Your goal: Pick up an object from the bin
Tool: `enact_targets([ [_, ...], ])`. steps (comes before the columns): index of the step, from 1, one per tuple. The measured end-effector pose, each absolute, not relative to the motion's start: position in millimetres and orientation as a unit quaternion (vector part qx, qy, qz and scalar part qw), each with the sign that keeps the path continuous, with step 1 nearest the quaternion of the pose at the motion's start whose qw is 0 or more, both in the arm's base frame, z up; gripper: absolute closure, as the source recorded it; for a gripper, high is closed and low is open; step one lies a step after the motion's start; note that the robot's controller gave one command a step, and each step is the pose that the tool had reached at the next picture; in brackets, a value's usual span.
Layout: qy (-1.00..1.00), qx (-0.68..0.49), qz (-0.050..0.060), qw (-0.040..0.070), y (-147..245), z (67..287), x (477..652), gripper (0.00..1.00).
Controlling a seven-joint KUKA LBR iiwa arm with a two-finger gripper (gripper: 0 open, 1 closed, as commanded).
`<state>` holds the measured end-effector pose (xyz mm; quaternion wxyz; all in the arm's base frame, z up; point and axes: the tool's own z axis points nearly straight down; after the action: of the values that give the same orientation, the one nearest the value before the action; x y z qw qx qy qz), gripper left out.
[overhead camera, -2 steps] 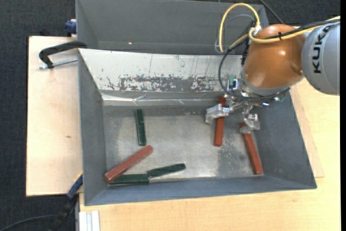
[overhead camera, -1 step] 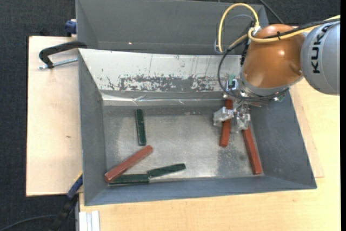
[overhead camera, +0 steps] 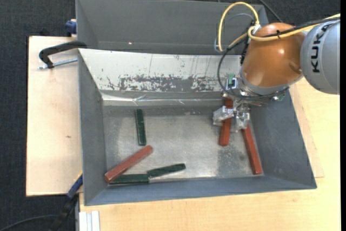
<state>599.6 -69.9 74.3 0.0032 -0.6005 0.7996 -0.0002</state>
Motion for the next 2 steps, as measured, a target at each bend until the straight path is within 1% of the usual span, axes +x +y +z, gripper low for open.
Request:
enact_targets([
  [1, 0.801, -0.599, -0.002, 0.004, -68.6, 112.3, 602.0, 1.00],
  [2, 0.802, -0.598, -0.001, 0.003, -67.5, 119.5, 603.7, 1.00],
])
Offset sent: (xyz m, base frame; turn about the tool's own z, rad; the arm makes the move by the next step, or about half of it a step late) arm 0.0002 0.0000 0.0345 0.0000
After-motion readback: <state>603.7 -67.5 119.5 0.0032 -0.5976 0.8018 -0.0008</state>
